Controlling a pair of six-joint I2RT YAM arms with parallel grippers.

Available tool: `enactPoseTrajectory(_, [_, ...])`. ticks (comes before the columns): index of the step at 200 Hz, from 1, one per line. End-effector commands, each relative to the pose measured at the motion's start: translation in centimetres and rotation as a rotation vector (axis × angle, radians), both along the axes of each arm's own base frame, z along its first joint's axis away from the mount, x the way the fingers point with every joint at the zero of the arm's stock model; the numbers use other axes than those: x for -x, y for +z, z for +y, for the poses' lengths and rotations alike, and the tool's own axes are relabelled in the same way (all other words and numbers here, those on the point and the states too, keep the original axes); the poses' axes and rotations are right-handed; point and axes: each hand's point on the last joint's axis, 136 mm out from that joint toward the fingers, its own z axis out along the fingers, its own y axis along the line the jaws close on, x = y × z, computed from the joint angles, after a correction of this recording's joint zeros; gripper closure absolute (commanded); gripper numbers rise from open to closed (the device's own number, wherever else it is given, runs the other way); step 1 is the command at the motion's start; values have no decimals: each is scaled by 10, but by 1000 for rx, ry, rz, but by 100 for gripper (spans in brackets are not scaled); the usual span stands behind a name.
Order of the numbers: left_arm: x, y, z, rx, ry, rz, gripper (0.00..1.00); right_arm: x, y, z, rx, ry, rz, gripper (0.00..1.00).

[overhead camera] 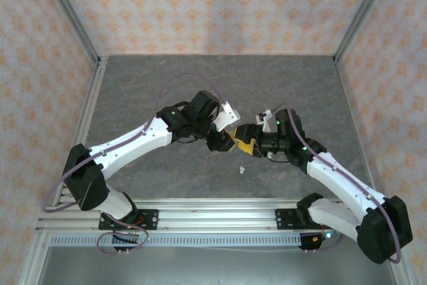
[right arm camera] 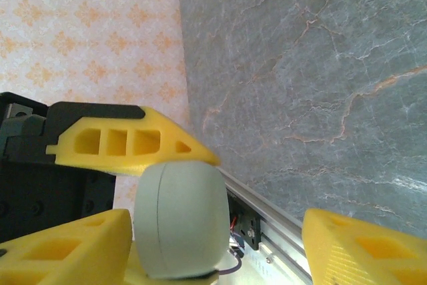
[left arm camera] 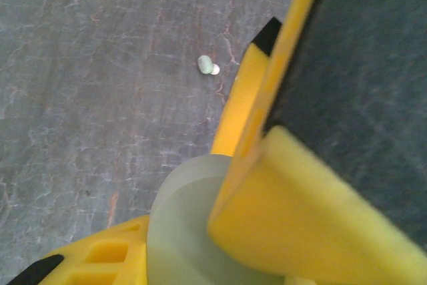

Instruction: Insert the wireless bluetooth earbuds into the charging case

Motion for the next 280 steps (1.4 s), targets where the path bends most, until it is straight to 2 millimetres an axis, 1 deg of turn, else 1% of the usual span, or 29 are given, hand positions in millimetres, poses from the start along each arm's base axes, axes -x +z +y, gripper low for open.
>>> enactPoseTrajectory(1, [9, 25, -9, 65, -38, -1, 65, 1, 20, 9, -35, 68, -67, 33])
enactPoseTrajectory(34, [13, 32, -9, 71, -44, -7, 64, 7, 24, 15, -62, 130, -49, 39])
enactPoseTrajectory(52, [12, 35, -9, 79, -39, -16, 64, 11, 29, 16, -74, 154, -49, 44])
enactPoseTrajectory(73, [11, 37, -9, 83, -29, -22, 62, 14, 31, 17, -79, 171, -38, 55])
enactPoseTrajectory(102, [8, 38, -10, 87, -20, -32, 60, 16, 29, 17, -79, 179, -18, 73])
enactPoseTrajectory(120, [6, 41, -8, 89, -5, -53, 58, 16, 30, 17, -81, 173, -7, 80])
enactPoseTrajectory(137, [2, 45, -6, 90, 15, -77, 54, 14, 32, 17, -83, 157, -1, 83])
enactPoseTrajectory(158, [-2, 54, -2, 102, 46, -119, 46, 9, 38, 17, -92, 127, 4, 86])
enactPoseTrajectory(176, [-6, 64, 5, 111, 83, -170, 36, 3, 48, 16, -112, 83, -4, 86])
enactPoseTrajectory(191, [-16, 75, 17, 105, 158, -222, 30, -3, 57, 12, -126, 29, -12, 85])
enactPoseTrajectory(205, [-24, 92, 30, 155, 225, -260, 26, -9, 68, 9, -155, -17, -20, 85])
enactPoseTrajectory(210, [-26, 99, 34, 183, 248, -272, 24, -11, 72, 8, -168, -31, -24, 85])
enactPoseTrajectory(211, [-26, 103, 36, 193, 252, -279, 24, -11, 73, 8, -170, -33, -23, 85])
enactPoseTrajectory(218, [-27, 110, 42, 226, 279, -292, 22, -13, 80, 7, -189, -52, -29, 86])
enactPoseTrajectory(225, [-27, 121, 49, 264, 306, -312, 20, -16, 87, 6, -207, -65, -36, 86])
enactPoseTrajectory(248, [-23, 141, 71, 337, 368, -351, 18, -21, 110, 4, -246, -94, -59, 87])
enactPoseTrajectory(256, [-21, 148, 79, 359, 391, -365, 15, -23, 117, 3, -257, -102, -66, 87])
enactPoseTrajectory(280, [-10, 162, 89, 465, 396, -359, 15, -28, 141, 3, -309, -122, -87, 87])
